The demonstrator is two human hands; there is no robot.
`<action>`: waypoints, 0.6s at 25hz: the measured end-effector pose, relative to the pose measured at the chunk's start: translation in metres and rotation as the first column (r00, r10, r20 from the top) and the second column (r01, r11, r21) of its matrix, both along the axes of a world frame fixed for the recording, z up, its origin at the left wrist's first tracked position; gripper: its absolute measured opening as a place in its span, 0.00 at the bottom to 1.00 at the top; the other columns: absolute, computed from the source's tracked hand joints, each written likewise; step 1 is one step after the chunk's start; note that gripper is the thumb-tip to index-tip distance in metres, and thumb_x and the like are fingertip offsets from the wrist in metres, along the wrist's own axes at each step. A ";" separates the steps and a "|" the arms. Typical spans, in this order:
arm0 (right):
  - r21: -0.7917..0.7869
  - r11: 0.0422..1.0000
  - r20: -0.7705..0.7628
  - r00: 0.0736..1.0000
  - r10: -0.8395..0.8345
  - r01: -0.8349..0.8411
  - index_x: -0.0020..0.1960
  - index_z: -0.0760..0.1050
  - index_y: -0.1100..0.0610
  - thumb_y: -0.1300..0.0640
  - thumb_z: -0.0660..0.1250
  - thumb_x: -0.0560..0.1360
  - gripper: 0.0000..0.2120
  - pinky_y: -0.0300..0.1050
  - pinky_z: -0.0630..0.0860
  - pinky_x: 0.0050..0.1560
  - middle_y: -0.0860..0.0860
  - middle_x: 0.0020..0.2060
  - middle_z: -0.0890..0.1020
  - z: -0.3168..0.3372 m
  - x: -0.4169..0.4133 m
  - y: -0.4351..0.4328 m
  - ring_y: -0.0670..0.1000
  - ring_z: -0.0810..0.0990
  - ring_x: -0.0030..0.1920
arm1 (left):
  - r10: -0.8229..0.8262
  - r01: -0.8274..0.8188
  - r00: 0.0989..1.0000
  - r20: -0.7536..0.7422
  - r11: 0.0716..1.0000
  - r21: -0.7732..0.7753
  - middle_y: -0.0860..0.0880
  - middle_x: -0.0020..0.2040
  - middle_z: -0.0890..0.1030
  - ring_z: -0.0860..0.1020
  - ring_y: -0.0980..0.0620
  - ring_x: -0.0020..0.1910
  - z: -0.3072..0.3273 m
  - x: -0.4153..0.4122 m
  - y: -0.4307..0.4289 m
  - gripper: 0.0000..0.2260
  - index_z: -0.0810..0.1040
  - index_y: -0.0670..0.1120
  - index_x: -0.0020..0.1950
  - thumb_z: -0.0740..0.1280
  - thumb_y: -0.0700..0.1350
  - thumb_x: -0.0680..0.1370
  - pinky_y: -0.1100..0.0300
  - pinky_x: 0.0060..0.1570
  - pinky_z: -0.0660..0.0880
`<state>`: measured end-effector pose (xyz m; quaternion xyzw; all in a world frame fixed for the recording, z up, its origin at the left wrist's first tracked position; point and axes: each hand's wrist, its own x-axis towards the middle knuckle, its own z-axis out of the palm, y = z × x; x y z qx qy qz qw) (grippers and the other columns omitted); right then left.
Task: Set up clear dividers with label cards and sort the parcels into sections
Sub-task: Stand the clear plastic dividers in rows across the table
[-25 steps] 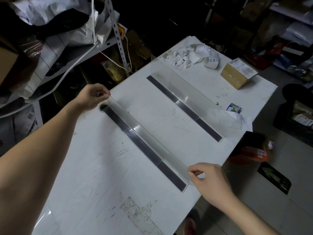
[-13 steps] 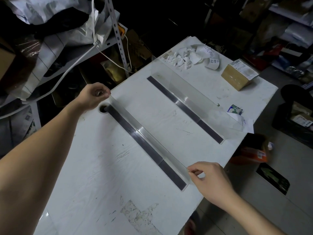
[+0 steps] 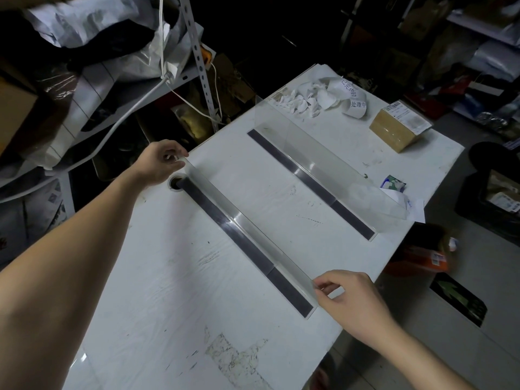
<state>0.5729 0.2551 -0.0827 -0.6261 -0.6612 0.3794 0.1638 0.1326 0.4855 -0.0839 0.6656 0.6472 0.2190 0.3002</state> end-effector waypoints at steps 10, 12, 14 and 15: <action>-0.031 0.997 -0.006 0.998 -0.066 0.066 0.48 0.85 0.51 0.59 0.77 0.73 0.05 0.34 0.81 0.43 0.37 0.40 0.84 0.005 0.000 -0.001 0.38 0.82 0.46 | -0.001 0.001 1.000 0.012 1.000 -0.029 0.45 0.59 0.82 0.81 0.47 0.61 0.010 0.003 0.000 0.09 0.81 0.45 0.59 0.72 0.38 0.79 0.53 0.64 0.76; -0.042 0.996 -0.007 0.997 -0.074 0.074 0.48 0.85 0.50 0.58 0.77 0.72 0.06 0.33 0.81 0.43 0.38 0.40 0.84 0.008 0.000 -0.001 0.38 0.82 0.46 | 0.005 -0.004 0.999 0.032 0.999 -0.032 0.47 0.60 0.81 0.80 0.48 0.63 0.016 0.003 -0.002 0.10 0.81 0.46 0.61 0.72 0.39 0.79 0.54 0.64 0.75; -0.051 0.996 -0.011 0.997 -0.077 0.076 0.49 0.84 0.50 0.57 0.77 0.73 0.06 0.32 0.81 0.43 0.39 0.41 0.83 0.012 0.001 -0.001 0.37 0.82 0.47 | 0.013 -0.011 0.999 0.048 0.999 -0.033 0.48 0.62 0.81 0.79 0.49 0.64 0.022 0.003 -0.006 0.11 0.80 0.48 0.61 0.72 0.40 0.79 0.54 0.66 0.74; -0.051 0.996 -0.012 0.997 -0.075 0.075 0.49 0.84 0.49 0.57 0.77 0.73 0.07 0.32 0.81 0.44 0.39 0.41 0.83 0.014 0.001 0.000 0.37 0.81 0.47 | 0.021 -0.019 0.999 0.050 0.999 -0.034 0.48 0.63 0.81 0.79 0.49 0.65 0.025 0.002 -0.010 0.11 0.80 0.49 0.61 0.73 0.41 0.79 0.53 0.67 0.74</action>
